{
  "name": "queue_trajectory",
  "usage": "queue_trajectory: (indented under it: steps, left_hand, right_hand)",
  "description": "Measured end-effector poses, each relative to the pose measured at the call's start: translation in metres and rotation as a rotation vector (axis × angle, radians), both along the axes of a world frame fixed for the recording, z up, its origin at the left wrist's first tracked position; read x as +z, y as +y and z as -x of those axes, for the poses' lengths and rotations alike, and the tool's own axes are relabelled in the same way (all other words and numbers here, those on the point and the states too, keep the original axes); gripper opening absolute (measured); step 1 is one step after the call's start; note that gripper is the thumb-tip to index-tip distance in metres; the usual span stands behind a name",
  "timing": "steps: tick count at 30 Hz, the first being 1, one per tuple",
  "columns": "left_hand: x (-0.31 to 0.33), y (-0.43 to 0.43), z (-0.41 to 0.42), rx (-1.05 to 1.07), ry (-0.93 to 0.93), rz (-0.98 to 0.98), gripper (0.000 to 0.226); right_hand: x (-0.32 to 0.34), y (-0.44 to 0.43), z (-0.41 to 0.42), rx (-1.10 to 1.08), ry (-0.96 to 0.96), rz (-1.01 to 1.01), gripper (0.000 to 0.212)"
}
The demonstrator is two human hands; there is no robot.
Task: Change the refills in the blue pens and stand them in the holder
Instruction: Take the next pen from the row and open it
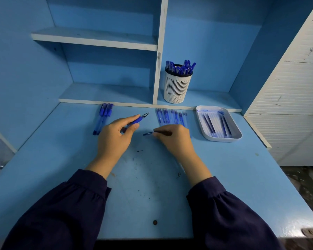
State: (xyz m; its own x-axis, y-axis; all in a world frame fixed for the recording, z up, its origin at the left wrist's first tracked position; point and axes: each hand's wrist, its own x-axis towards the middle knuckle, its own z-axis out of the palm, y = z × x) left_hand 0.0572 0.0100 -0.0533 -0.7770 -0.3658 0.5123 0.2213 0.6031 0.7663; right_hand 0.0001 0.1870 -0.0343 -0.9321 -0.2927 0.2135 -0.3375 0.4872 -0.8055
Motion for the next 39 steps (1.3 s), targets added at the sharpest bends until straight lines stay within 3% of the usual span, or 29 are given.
queue_trajectory:
  steps: [4, 8, 11, 16, 21, 24, 26, 29, 31, 36, 39]
  left_hand:
    - [-0.001, 0.0, 0.0, -0.017, 0.022, 0.002, 0.026]
    - [0.0, 0.001, -0.001, -0.044, 0.057, 0.141, 0.025]
    - [0.0, 0.004, -0.001, -0.081, 0.082, 0.237, 0.025]
    - [-0.002, 0.004, -0.002, -0.116, 0.099, 0.266, 0.023]
    - [-0.003, 0.004, -0.001, -0.115, 0.079, 0.223, 0.025]
    - [-0.003, 0.004, -0.002, -0.114, 0.072, 0.231, 0.025]
    - [-0.003, 0.004, -0.002, -0.112, 0.065, 0.24, 0.024]
    - [-0.003, 0.005, -0.003, -0.11, 0.058, 0.239, 0.024]
    - [-0.004, 0.004, -0.003, -0.113, 0.056, 0.23, 0.025]
    - [-0.004, 0.003, -0.003, -0.143, 0.054, 0.252, 0.025]
    - [-0.004, 0.004, -0.003, -0.145, 0.055, 0.235, 0.026]
  right_hand:
    - [-0.002, 0.0, 0.0, 0.028, 0.058, -0.129, 0.018]
    - [0.004, -0.001, 0.0, -0.01, -0.051, 0.12, 0.042]
    - [0.007, -0.003, -0.002, 0.045, -0.126, 0.268, 0.033]
    - [0.007, 0.0, -0.001, 0.12, -0.09, 0.295, 0.006]
    - [0.01, 0.002, -0.005, 0.194, -0.032, 0.354, 0.017]
    - [0.013, 0.003, -0.006, 0.16, -0.079, 0.349, 0.007]
    - [0.011, 0.004, -0.005, 0.136, -0.11, 0.294, 0.017]
    - [0.011, 0.005, -0.005, 0.179, -0.141, 0.315, 0.004]
    - [0.01, 0.005, -0.005, 0.201, -0.166, 0.371, 0.016]
    - [0.008, 0.004, -0.005, 0.162, -0.129, 0.286, 0.008]
    - [0.01, 0.004, -0.006, 0.202, -0.136, 0.364, 0.008]
